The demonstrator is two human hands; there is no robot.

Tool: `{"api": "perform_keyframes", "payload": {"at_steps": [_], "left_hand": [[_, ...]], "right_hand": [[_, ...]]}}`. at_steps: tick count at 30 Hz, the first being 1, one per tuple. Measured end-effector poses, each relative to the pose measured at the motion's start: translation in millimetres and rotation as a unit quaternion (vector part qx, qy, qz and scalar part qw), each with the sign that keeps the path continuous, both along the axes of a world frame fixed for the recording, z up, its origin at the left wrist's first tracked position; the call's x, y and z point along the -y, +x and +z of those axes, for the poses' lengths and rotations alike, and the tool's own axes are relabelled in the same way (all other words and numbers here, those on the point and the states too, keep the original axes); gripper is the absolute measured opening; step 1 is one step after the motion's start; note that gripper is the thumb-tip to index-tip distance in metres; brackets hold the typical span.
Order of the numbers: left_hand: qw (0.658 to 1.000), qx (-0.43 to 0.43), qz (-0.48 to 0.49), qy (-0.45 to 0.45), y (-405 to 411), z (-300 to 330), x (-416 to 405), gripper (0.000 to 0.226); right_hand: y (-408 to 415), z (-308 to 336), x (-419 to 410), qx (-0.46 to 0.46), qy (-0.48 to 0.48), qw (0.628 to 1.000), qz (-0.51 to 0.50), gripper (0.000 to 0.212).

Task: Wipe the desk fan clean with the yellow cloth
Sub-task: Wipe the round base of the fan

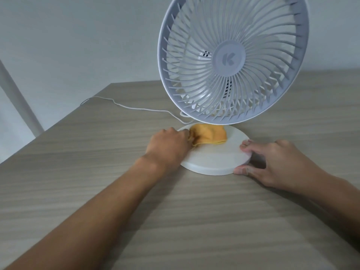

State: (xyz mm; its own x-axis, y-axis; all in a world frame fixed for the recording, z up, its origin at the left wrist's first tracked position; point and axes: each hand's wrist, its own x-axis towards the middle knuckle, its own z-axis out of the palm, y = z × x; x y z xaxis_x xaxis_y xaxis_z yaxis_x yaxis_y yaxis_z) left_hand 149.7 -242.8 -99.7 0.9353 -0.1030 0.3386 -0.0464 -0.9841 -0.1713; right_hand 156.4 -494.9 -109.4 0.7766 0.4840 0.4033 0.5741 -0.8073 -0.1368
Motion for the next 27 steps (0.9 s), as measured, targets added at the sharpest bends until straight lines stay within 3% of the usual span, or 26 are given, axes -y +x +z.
{"api": "perform_keyframes", "payload": {"at_steps": [4, 7, 10, 13, 15, 20, 22, 24, 25, 26, 27], "left_hand": [[0.982, -0.025, -0.06, -0.178, -3.4, 0.4, 1.2, 0.024], [0.963, -0.047, -0.106, -0.242, -21.2, 4.3, -3.7, 0.021], [0.957, -0.053, -0.14, -0.247, -45.7, 2.9, -1.2, 0.03], [0.946, -0.038, -0.199, -0.252, -65.2, -3.1, 12.2, 0.017], [0.945, -0.068, -0.223, -0.228, -68.2, -6.3, 27.6, 0.032], [0.942, -0.105, -0.25, -0.197, -63.7, -10.0, 46.6, 0.048], [0.892, -0.144, -0.274, -0.33, -64.3, -6.5, 34.7, 0.053], [0.798, -0.164, -0.265, -0.516, -59.8, 0.7, 16.2, 0.047], [0.775, -0.137, -0.241, -0.568, -51.5, 1.7, 5.6, 0.038], [0.789, -0.094, -0.207, -0.57, -40.8, 1.3, -5.5, 0.032], [0.828, -0.056, -0.163, -0.533, -29.3, -0.8, -16.1, 0.03]], "right_hand": [[0.5, -0.1, -1.3, -0.012, -0.001, 1.0, -0.009, 0.099], [-1.9, 1.9, -0.8, -0.023, 0.002, 1.0, -0.009, 0.096], [-2.1, 1.2, 0.1, -0.024, 0.007, 1.0, -0.003, 0.09], [-2.7, 0.6, -1.0, 0.0, -0.004, 1.0, 0.001, 0.055], [-5.1, -0.4, 0.6, 0.018, 0.004, 1.0, 0.01, 0.039], [-8.1, -2.9, 8.9, -0.067, 0.056, 0.996, 0.032, 0.051], [-7.8, 3.8, 20.8, -0.096, 0.061, 0.993, 0.024, 0.06], [-13.1, 15.8, 31.0, -0.118, 0.124, 0.985, 0.022, 0.058], [-15.9, 20.1, 32.0, -0.105, 0.168, 0.98, 0.024, 0.058], [-19.2, 23.0, 27.7, -0.085, 0.202, 0.975, 0.036, 0.053], [-25.6, 25.7, 16.6, -0.076, 0.215, 0.973, 0.045, 0.043]]}}
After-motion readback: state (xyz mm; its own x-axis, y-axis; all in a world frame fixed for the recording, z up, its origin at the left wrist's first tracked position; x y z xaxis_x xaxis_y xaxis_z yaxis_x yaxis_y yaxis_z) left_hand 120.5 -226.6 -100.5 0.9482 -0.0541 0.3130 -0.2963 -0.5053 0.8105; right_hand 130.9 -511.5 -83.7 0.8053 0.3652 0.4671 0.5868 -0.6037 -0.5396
